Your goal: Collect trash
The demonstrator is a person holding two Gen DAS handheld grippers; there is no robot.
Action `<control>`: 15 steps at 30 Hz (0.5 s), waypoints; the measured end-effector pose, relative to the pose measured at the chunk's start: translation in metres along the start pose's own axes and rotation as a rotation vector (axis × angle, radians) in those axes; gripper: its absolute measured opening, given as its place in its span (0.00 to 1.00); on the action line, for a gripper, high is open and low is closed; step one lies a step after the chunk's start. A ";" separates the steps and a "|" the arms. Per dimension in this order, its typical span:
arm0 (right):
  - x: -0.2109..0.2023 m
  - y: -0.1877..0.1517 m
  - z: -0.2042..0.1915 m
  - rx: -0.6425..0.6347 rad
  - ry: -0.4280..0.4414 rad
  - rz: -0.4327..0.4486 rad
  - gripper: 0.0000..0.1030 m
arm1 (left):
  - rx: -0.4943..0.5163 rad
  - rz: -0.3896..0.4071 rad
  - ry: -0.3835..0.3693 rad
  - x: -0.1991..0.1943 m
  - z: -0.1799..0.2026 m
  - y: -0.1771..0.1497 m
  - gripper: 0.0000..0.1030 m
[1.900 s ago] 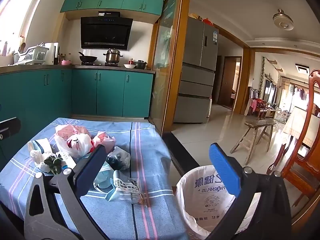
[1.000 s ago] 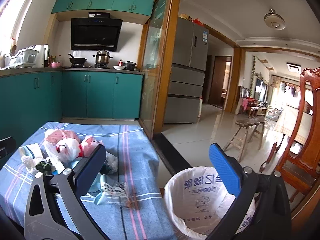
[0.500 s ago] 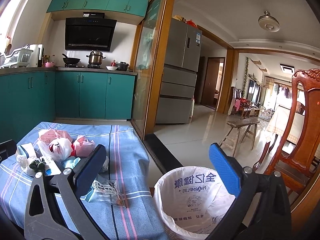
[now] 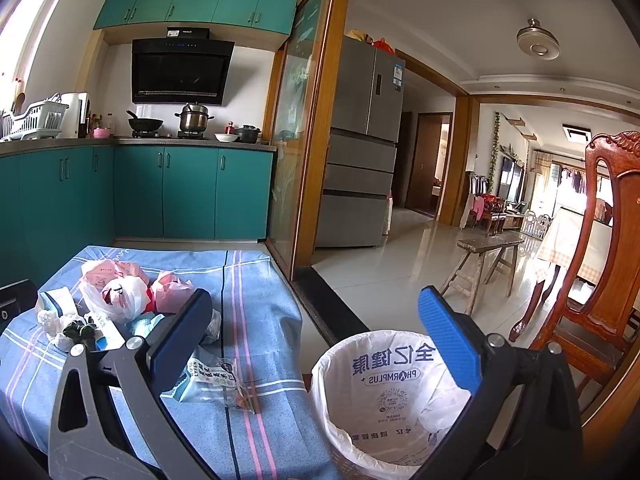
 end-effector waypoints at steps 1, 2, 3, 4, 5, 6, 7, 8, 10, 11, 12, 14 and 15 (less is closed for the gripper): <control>0.001 0.000 0.000 0.001 -0.002 0.000 0.98 | -0.002 -0.005 -0.003 0.001 0.000 0.000 0.97; 0.002 -0.001 0.002 0.004 -0.001 -0.003 0.98 | -0.003 -0.007 -0.005 0.001 0.000 -0.001 0.97; 0.004 -0.002 0.004 0.010 0.001 -0.007 0.98 | -0.003 -0.006 -0.004 0.001 0.000 -0.002 0.97; 0.006 -0.002 0.004 0.018 0.005 -0.014 0.98 | -0.004 -0.004 0.000 0.000 -0.001 -0.002 0.97; 0.008 -0.002 0.005 0.025 0.010 -0.020 0.98 | -0.004 -0.002 0.004 0.000 -0.002 -0.002 0.97; 0.009 -0.002 0.007 0.031 0.015 -0.022 0.98 | -0.005 -0.001 0.009 0.000 -0.003 -0.002 0.97; 0.010 -0.002 0.007 0.036 0.020 -0.025 0.98 | -0.006 -0.001 0.012 -0.001 -0.003 -0.002 0.97; 0.010 -0.001 0.007 0.040 0.023 -0.025 0.98 | -0.009 0.000 0.015 -0.002 -0.005 -0.002 0.97; 0.010 0.000 0.007 0.039 0.021 -0.023 0.98 | -0.011 0.000 0.016 -0.002 -0.005 -0.002 0.97; 0.010 0.000 0.007 0.036 0.019 -0.020 0.98 | -0.010 0.000 0.016 -0.002 -0.005 -0.002 0.97; 0.009 0.000 0.007 0.034 0.019 -0.019 0.98 | -0.009 -0.001 0.015 -0.002 -0.005 -0.003 0.97; 0.010 0.000 0.007 0.031 0.016 -0.019 0.98 | -0.007 -0.003 0.011 -0.002 -0.004 -0.003 0.97; 0.009 -0.001 0.007 0.031 0.017 -0.019 0.98 | -0.006 -0.002 0.010 -0.002 -0.004 -0.003 0.97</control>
Point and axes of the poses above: each gripper's, at about its wrist camera, not at the fingertips, and x roughly the way its jaws point, z to its right, y to its top, the point moved 7 cm from there along x, roughly the way its jaws point, and after that the axes turned 8 degrees about -y, right-handed, at the moved point
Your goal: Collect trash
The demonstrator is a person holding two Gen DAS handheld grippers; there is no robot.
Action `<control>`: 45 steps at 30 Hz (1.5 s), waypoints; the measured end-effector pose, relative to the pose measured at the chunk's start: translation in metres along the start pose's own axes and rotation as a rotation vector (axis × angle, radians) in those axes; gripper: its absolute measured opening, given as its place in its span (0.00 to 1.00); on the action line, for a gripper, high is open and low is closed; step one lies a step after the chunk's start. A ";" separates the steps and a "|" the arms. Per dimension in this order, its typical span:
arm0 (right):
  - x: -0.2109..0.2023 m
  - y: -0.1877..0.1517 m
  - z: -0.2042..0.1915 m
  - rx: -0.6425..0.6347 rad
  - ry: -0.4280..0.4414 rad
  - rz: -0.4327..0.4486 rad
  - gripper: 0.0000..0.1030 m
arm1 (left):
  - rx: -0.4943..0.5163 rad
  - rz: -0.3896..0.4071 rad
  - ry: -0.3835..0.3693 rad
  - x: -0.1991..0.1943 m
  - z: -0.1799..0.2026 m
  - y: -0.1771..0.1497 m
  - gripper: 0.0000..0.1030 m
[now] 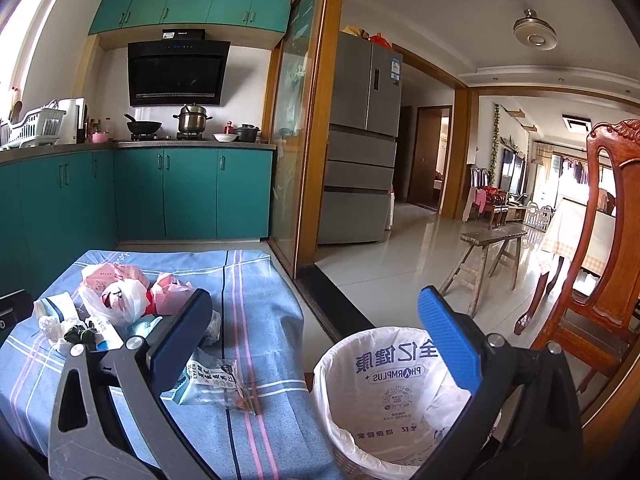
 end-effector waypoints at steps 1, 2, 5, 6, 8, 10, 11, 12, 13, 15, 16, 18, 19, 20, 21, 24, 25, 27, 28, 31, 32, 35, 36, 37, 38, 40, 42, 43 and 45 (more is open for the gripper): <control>0.000 0.000 0.000 0.000 0.000 0.001 0.98 | -0.002 0.007 0.000 -0.001 0.000 0.000 0.97; 0.000 0.000 0.000 0.002 0.000 0.002 0.98 | -0.005 0.016 -0.002 -0.003 0.000 0.001 0.97; -0.001 0.000 0.000 0.000 -0.002 0.006 0.98 | -0.010 0.048 -0.009 -0.009 -0.001 0.005 0.97; -0.001 0.000 0.000 0.001 -0.002 0.007 0.98 | -0.009 0.052 -0.006 -0.010 -0.002 0.006 0.97; -0.001 0.000 0.000 0.001 -0.002 0.008 0.98 | -0.008 0.051 -0.002 -0.011 -0.002 0.006 0.97; -0.001 0.000 0.000 0.000 -0.002 0.006 0.98 | -0.010 0.046 -0.004 -0.010 -0.002 0.005 0.97; -0.001 0.000 0.000 -0.001 -0.002 0.006 0.98 | -0.011 0.043 -0.006 -0.009 -0.002 0.005 0.97; -0.001 0.000 0.000 -0.003 -0.001 0.005 0.98 | -0.010 0.041 -0.006 -0.009 -0.002 0.005 0.97; -0.002 0.000 0.000 -0.004 -0.001 0.006 0.98 | -0.009 0.039 -0.006 -0.009 -0.001 0.005 0.97; -0.002 0.000 0.000 -0.007 -0.003 0.006 0.98 | -0.007 0.038 -0.004 -0.009 -0.001 0.004 0.97; -0.002 0.000 0.000 -0.007 -0.003 0.006 0.98 | -0.006 0.037 -0.004 -0.009 -0.001 0.004 0.97; -0.002 0.000 -0.001 -0.005 -0.002 0.006 0.98 | -0.007 0.034 0.002 -0.009 -0.001 0.004 0.97; -0.002 0.000 -0.001 -0.004 -0.001 0.005 0.98 | -0.008 0.031 0.006 -0.009 -0.002 0.004 0.97; -0.002 0.000 -0.001 -0.005 -0.002 0.006 0.98 | -0.010 0.030 0.008 -0.009 -0.002 0.003 0.97; -0.002 0.000 -0.001 -0.005 -0.001 0.006 0.98 | -0.013 0.029 0.010 -0.008 -0.003 0.003 0.97; -0.004 -0.001 -0.002 -0.010 0.002 0.007 0.98 | -0.020 0.025 0.013 -0.008 -0.004 0.002 0.97; -0.004 -0.001 -0.002 -0.012 0.001 0.008 0.98 | -0.020 0.024 0.015 -0.008 -0.004 0.002 0.97; -0.004 -0.002 -0.002 -0.008 0.001 0.006 0.98 | -0.017 0.022 0.017 -0.007 -0.003 0.001 0.97; -0.004 -0.002 -0.002 -0.006 0.001 0.005 0.98 | -0.016 0.022 0.019 -0.007 -0.002 0.001 0.97; -0.003 -0.003 -0.001 0.000 0.003 0.001 0.98 | -0.015 0.022 0.023 -0.007 -0.003 0.002 0.97; -0.003 -0.003 -0.001 -0.001 0.003 0.001 0.98 | -0.016 0.020 0.024 -0.007 -0.003 0.001 0.97; -0.003 -0.003 -0.001 -0.002 0.001 0.001 0.98 | -0.018 0.012 0.026 -0.004 -0.004 0.000 0.97; -0.003 -0.003 -0.001 -0.001 0.002 0.000 0.98 | -0.018 0.009 0.027 -0.003 -0.004 0.000 0.97; -0.003 -0.003 -0.001 0.001 0.003 -0.001 0.98 | -0.018 0.007 0.028 -0.002 -0.004 0.000 0.97; -0.002 -0.003 -0.001 0.000 0.003 -0.002 0.98 | -0.018 0.005 0.028 -0.001 -0.004 -0.001 0.97; 0.000 -0.005 -0.001 -0.001 0.003 -0.007 0.98 | -0.020 0.001 0.029 0.000 -0.006 -0.002 0.97; 0.003 -0.006 -0.001 -0.005 0.003 -0.012 0.98 | -0.024 -0.006 0.030 0.003 -0.007 -0.003 0.97; 0.004 -0.007 -0.002 -0.006 0.005 -0.015 0.98 | -0.026 -0.010 0.031 0.005 -0.008 -0.004 0.97; 0.008 -0.009 -0.003 -0.009 0.009 -0.023 0.98 | -0.032 -0.023 0.037 0.009 -0.011 -0.007 0.97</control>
Point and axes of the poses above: each gripper's, at about its wrist camera, not at the fingertips, and x roughly the way its jaws point, z to its right, y to its top, the point moved 7 cm from there along x, roughly the way its jaws point, and after that the axes turned 8 degrees about -y, right-handed, at the moved point
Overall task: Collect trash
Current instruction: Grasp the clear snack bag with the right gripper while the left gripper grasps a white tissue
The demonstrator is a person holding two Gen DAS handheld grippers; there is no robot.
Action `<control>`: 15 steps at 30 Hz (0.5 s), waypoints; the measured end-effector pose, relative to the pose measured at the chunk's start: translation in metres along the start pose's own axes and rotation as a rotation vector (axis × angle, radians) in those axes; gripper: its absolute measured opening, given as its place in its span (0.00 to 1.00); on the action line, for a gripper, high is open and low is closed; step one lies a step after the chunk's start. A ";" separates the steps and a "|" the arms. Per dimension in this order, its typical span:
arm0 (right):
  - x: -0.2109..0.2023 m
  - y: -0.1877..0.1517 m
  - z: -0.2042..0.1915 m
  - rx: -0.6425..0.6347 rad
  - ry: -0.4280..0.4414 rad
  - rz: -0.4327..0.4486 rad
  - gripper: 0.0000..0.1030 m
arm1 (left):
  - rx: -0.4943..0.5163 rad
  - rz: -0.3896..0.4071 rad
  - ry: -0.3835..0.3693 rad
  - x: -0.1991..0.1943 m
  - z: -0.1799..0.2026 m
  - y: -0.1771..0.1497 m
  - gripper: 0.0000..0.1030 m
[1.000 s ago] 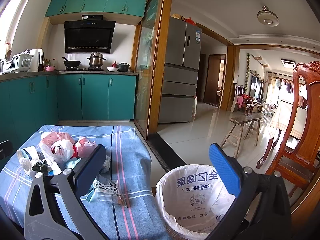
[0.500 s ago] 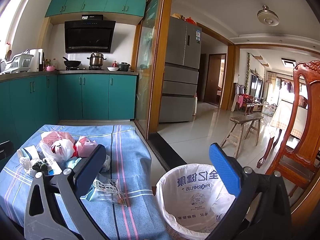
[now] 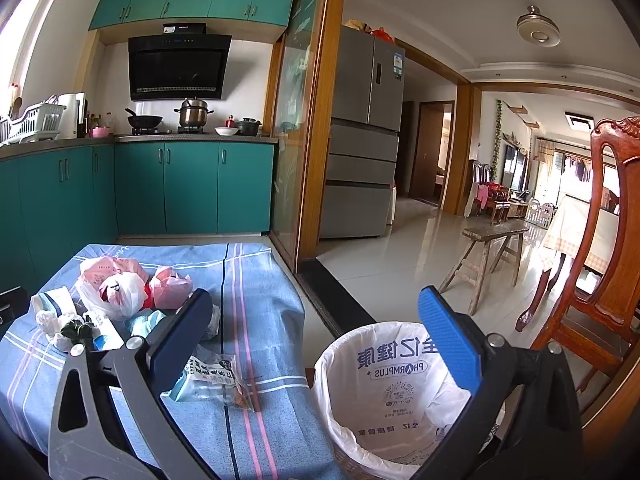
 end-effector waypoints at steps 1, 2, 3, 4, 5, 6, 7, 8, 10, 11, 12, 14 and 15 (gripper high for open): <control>0.002 -0.001 -0.001 -0.002 0.003 -0.006 0.98 | -0.004 -0.010 0.006 0.003 -0.003 -0.002 0.97; 0.007 -0.004 -0.005 -0.010 0.019 -0.025 0.98 | -0.010 -0.020 0.013 0.006 -0.007 -0.004 0.97; 0.012 -0.007 -0.009 -0.024 0.035 -0.050 0.98 | -0.017 -0.030 0.021 0.009 -0.011 -0.007 0.97; 0.019 -0.013 -0.016 -0.048 0.051 -0.083 0.98 | -0.029 -0.045 0.030 0.013 -0.018 -0.011 0.97; 0.024 -0.017 -0.020 -0.063 0.062 -0.101 0.98 | -0.050 -0.067 0.039 0.018 -0.028 -0.016 0.97; 0.029 -0.023 -0.026 -0.081 0.078 -0.121 0.98 | -0.074 -0.082 0.038 0.022 -0.038 -0.021 0.97; 0.033 -0.029 -0.031 -0.093 0.099 -0.139 0.97 | -0.101 -0.092 0.039 0.025 -0.049 -0.026 0.97; 0.037 -0.034 -0.036 -0.099 0.121 -0.156 0.96 | -0.122 -0.100 0.048 0.027 -0.058 -0.031 0.97; 0.043 -0.042 -0.045 -0.104 0.165 -0.193 0.82 | -0.176 -0.128 0.074 0.032 -0.080 -0.041 0.97; 0.050 -0.049 -0.051 -0.104 0.199 -0.229 0.78 | -0.193 -0.136 0.079 0.033 -0.088 -0.045 0.95; 0.055 -0.053 -0.057 -0.101 0.226 -0.256 0.68 | -0.216 -0.150 0.088 0.036 -0.097 -0.049 0.92; 0.065 -0.062 -0.070 -0.095 0.279 -0.312 0.55 | -0.256 -0.175 0.091 0.040 -0.111 -0.058 0.87; 0.071 -0.067 -0.077 -0.095 0.299 -0.341 0.53 | -0.272 -0.184 0.090 0.043 -0.116 -0.061 0.87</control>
Point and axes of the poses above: each gripper's, at about its wrist camera, not at the fingertips, and x roughly the way its jaws point, z to its right, y to its top, the point moved 7 cm from there along x, roughly the way its jaws point, and after that the axes turned 8 degrees about -y, right-handed, at the moved point
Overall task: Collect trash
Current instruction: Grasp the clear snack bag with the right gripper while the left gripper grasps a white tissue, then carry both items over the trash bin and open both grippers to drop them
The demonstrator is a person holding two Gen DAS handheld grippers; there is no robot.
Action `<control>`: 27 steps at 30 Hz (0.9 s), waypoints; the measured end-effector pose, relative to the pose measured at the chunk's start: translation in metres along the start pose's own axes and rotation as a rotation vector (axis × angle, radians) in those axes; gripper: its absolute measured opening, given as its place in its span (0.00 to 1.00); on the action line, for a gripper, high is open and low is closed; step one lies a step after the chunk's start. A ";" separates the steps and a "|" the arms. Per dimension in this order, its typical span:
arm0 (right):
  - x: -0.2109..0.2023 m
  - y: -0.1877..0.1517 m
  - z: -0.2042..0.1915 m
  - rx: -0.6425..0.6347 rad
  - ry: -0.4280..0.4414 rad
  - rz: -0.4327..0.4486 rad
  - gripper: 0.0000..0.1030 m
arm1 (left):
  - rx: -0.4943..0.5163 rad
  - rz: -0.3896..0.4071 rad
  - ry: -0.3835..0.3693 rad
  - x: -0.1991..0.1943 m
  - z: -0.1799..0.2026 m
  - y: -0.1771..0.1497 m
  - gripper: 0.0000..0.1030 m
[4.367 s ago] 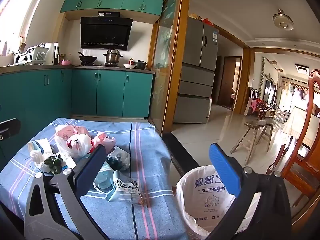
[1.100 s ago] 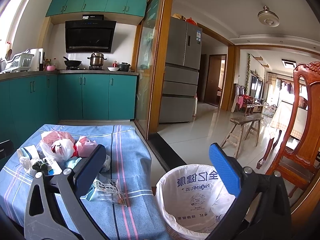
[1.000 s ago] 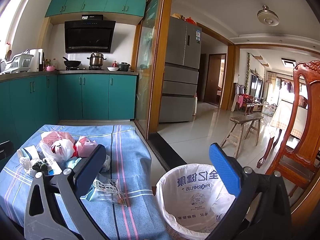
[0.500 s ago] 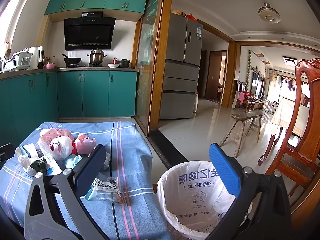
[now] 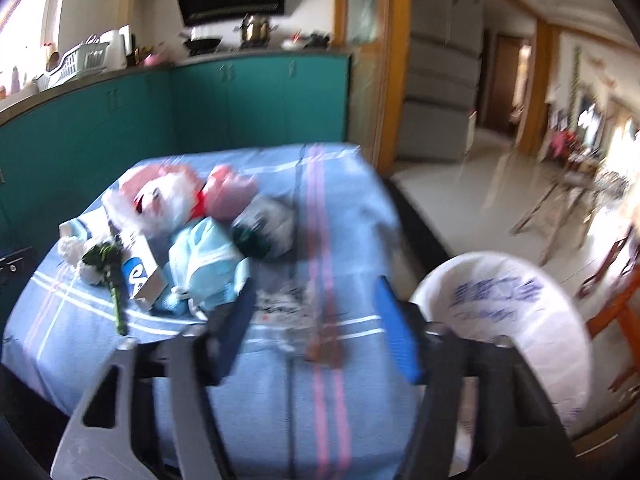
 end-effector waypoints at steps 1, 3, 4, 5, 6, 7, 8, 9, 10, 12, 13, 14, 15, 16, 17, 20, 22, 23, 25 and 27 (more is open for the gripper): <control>0.007 -0.001 -0.004 0.000 0.007 -0.019 0.53 | -0.012 -0.007 0.000 0.004 -0.004 -0.001 0.87; 0.022 -0.003 -0.014 -0.004 0.025 -0.059 0.53 | -0.028 -0.022 0.001 0.012 -0.010 -0.002 0.87; 0.027 -0.004 -0.018 -0.005 0.040 -0.072 0.54 | -0.028 -0.026 0.002 0.015 -0.012 -0.002 0.87; 0.031 -0.005 -0.022 -0.004 0.051 -0.085 0.55 | -0.030 -0.037 -0.004 0.023 -0.013 -0.001 0.87; 0.036 -0.006 -0.026 -0.001 0.067 -0.101 0.59 | -0.035 -0.052 -0.015 0.031 -0.013 -0.001 0.88; 0.040 -0.006 -0.029 0.009 0.087 -0.112 0.63 | -0.040 -0.065 -0.025 0.036 -0.013 0.000 0.90; 0.043 -0.006 -0.029 0.017 0.104 -0.120 0.65 | -0.048 -0.081 -0.041 0.045 -0.012 0.000 0.90; 0.044 -0.006 -0.030 0.029 0.122 -0.124 0.66 | -0.051 -0.093 -0.046 0.053 -0.012 0.001 0.90; 0.044 -0.005 -0.031 0.038 0.139 -0.127 0.67 | -0.048 -0.104 -0.042 0.061 -0.011 0.002 0.90; 0.044 -0.004 -0.034 0.039 0.164 -0.127 0.72 | -0.038 -0.113 -0.043 0.073 -0.008 0.003 0.87; 0.043 -0.004 -0.036 0.027 0.175 -0.126 0.76 | -0.036 -0.116 -0.051 0.075 -0.006 0.004 0.79; 0.043 -0.004 -0.038 0.013 0.176 -0.126 0.79 | -0.031 -0.118 -0.075 0.078 -0.003 0.005 0.74; 0.042 -0.005 -0.040 -0.012 0.168 -0.124 0.83 | -0.024 -0.124 -0.098 0.080 0.001 0.005 0.63; 0.044 -0.006 -0.042 -0.027 0.155 -0.123 0.85 | -0.016 -0.128 -0.100 0.081 0.002 0.005 0.58; 0.046 -0.008 -0.042 -0.045 0.132 -0.124 0.85 | 0.005 -0.122 -0.084 0.081 0.004 0.004 0.55; 0.057 -0.017 -0.039 -0.053 0.104 -0.161 0.85 | 0.035 -0.114 -0.089 0.076 0.006 0.002 0.34; 0.064 -0.022 -0.038 -0.040 0.111 -0.199 0.85 | 0.017 -0.122 -0.114 0.072 0.003 0.000 0.17; 0.067 -0.025 -0.037 -0.036 0.116 -0.214 0.85 | -0.001 -0.121 -0.136 0.068 0.001 -0.002 0.17; 0.069 -0.029 -0.037 -0.037 0.124 -0.225 0.79 | -0.015 -0.106 -0.147 0.059 -0.003 -0.004 0.17; 0.067 -0.031 -0.039 -0.059 0.120 -0.211 0.74 | -0.011 -0.089 -0.141 0.050 -0.006 -0.005 0.17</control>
Point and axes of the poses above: each gripper's, at about its wrist camera, not at the fingertips, and x roughly the way its jaws point, z to its right, y to its top, the point moved 7 cm from there along x, roughly the way its jaws point, and after that the axes turned 8 degrees about -y, right-handed, at the moved point
